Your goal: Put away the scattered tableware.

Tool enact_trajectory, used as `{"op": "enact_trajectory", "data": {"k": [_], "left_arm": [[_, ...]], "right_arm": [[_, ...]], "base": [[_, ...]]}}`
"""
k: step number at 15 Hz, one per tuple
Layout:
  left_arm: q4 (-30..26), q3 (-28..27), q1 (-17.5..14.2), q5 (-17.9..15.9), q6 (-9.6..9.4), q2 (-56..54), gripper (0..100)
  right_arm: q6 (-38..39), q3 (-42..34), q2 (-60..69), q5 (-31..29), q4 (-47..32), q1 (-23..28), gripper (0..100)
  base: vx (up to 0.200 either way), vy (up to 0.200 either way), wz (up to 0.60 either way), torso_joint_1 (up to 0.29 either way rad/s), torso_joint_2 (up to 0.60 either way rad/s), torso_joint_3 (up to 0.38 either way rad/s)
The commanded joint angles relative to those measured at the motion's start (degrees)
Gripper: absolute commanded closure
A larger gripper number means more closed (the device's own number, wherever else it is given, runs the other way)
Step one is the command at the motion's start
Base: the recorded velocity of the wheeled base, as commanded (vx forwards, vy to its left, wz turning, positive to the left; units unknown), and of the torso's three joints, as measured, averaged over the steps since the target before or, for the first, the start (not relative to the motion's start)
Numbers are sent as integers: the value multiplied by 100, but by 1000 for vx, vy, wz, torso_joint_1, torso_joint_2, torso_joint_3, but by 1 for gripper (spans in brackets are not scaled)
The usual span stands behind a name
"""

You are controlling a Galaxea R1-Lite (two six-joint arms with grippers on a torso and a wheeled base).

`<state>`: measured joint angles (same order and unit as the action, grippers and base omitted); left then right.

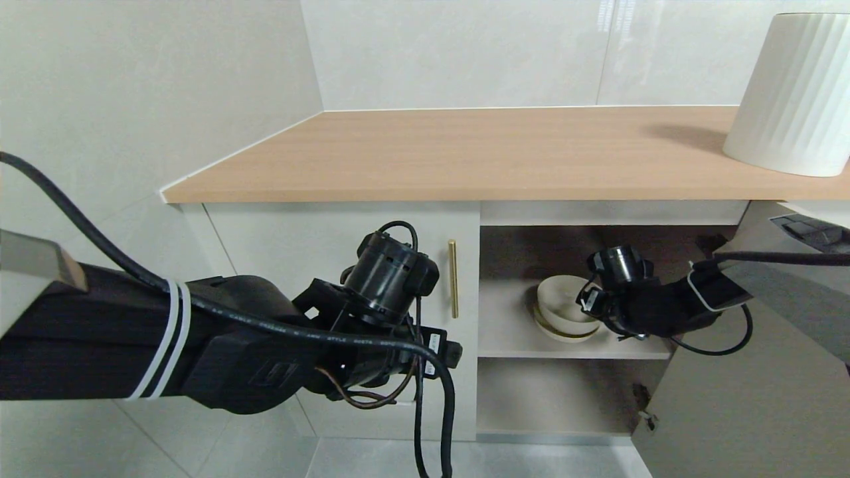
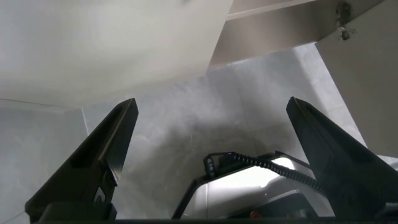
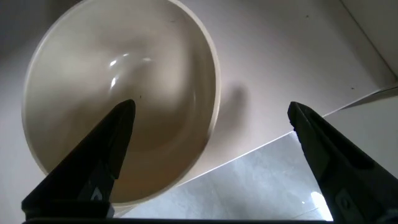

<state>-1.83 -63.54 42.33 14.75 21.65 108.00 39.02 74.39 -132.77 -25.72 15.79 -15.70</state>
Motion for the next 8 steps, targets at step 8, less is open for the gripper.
{"op": "enact_trajectory", "data": {"k": [8], "left_arm": [[-2,201,-111,2,322,-332,0]], "right_arm": [[-791,-1234,2167,1140,-990,-926,0]], "base": [[0,0,0,0,0,0]]}}
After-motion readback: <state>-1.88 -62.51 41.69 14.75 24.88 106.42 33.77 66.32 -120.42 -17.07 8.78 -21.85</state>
